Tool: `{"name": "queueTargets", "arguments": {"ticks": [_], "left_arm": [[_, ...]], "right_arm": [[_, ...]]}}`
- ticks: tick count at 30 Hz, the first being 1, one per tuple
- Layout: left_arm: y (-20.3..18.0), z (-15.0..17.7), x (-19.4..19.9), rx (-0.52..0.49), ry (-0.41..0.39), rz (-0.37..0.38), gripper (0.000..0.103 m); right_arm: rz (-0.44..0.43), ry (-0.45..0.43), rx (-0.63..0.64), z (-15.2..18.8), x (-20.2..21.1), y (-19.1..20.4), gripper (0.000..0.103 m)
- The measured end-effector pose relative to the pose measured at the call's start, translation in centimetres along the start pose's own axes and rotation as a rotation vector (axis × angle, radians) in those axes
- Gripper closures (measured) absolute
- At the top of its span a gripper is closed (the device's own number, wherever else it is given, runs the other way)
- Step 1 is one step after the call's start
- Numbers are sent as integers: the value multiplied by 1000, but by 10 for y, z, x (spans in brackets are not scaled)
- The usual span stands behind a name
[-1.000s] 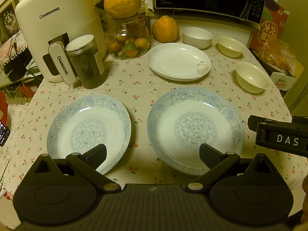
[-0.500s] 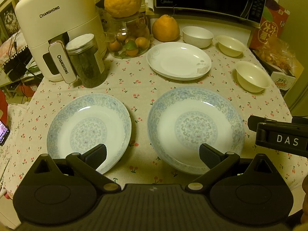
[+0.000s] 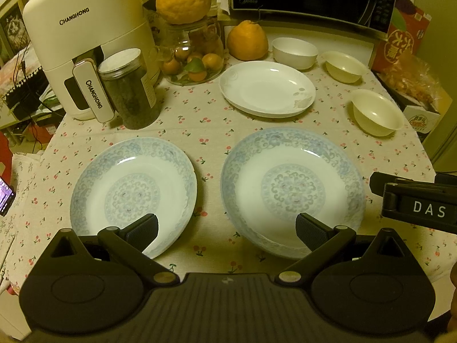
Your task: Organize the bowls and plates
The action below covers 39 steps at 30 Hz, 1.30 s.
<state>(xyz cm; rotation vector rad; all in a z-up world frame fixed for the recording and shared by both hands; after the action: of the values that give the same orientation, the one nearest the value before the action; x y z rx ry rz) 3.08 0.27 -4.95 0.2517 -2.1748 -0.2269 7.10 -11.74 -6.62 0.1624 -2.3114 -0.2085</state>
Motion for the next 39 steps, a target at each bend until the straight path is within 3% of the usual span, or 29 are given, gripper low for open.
{"name": "queueTargets", "arguments": {"ticks": [6,12,16,23,29,31,36,39], "left_arm": [[5,-2,-4,5,-3,-16,0],[10,-3,-10,10,-11,23,0],[10,-5,-13,-34,-26,121,6],[12,-3,-35,11,80,278,14],[10,-3,-43,37,97,360,22],[10,-2,-49,49,117,378,33],[6,-2,-59,40,126,383,56],[6,-3,-65,33,130,367,64]], "right_arm": [[-12,14,-4,2,-3,0,0],[-56,41,-19,-4,-4,0,0],[-155,82,-46,-15,-5,-1,0],[-354,183,-95,-26,-28,-1,0],[-417,232,-161,-27,-56,-11,1],[-434,246,-197,-26,-66,-17,2],[-410,247,-209,-26,-83,-24,22],[-405,251,-202,-27,-90,-26,38]]}}
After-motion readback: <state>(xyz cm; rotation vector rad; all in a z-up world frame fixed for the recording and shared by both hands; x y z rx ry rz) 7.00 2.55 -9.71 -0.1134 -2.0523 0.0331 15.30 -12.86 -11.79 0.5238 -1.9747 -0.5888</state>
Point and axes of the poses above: each gripper's, at about its wrist camera, not at the fingertips, and x roughly against the way its jaws point, y to its left, z to its underside, the point moved 6 cm from there along -x, roughly the way its jaws point, and after that the axes turned 15 degrees about -z, right-handed, at the moved point
